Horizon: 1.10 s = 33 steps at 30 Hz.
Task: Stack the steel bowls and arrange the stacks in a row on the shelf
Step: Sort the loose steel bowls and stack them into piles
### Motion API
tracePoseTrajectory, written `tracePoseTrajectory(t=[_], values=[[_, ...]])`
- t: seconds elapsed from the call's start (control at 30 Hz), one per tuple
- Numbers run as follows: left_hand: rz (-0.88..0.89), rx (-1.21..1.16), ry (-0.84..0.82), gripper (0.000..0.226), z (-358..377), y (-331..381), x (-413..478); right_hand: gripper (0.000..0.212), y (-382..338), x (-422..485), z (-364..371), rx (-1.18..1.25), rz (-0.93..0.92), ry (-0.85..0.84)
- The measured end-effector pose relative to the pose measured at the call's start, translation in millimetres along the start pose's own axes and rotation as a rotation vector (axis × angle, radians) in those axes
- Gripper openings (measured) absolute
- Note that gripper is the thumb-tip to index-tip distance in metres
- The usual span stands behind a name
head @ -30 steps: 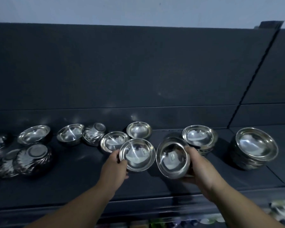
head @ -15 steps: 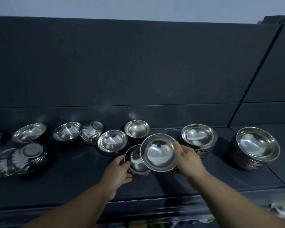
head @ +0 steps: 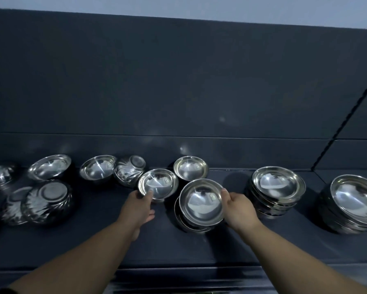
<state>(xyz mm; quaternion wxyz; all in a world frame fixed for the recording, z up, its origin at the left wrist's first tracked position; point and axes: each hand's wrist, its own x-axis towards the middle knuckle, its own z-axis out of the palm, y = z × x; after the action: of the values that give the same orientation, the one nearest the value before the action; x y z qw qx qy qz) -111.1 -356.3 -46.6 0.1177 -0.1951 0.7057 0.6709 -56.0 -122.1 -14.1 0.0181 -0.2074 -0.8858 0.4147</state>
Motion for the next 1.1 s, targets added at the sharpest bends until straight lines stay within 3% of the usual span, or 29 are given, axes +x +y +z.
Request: tracePoseTrajectory(t=[0.13,0.33,0.6,0.73,0.83,0.97,1.1], values=[[-0.032,-0.035,-0.027,0.043,-1.3,2.7,16.6,0.051,-1.2,2.0,8.1,-0.045,0.015,-0.032],[-0.038,-0.068,-0.052,0.026,-7.0,2.0,25.1,0.035,-3.6,-0.2,13.9,-0.042,0.001,-0.020],[0.115,-0.170,-0.008,0.029,-16.5,24.0,-6.9,0.037,-7.0,-5.1,23.5,-0.003,0.059,-0.021],[0.135,-0.150,-0.114,0.029,-15.3,45.2,-27.8,0.036,-17.4,-6.3,31.0,0.040,0.067,-0.081],[0.090,-0.043,-0.202,0.034,-15.5,50.3,-38.5,0.048,-24.2,6.9,27.3,0.072,0.099,-0.088],[0.071,0.090,-0.244,0.023,-15.0,49.9,-46.7,0.064,-21.6,43.7,16.8,0.166,0.150,-0.046],[0.051,0.140,-0.239,0.015,-14.5,48.7,-47.0,0.026,-29.8,67.4,16.9,0.325,0.254,-0.144]])
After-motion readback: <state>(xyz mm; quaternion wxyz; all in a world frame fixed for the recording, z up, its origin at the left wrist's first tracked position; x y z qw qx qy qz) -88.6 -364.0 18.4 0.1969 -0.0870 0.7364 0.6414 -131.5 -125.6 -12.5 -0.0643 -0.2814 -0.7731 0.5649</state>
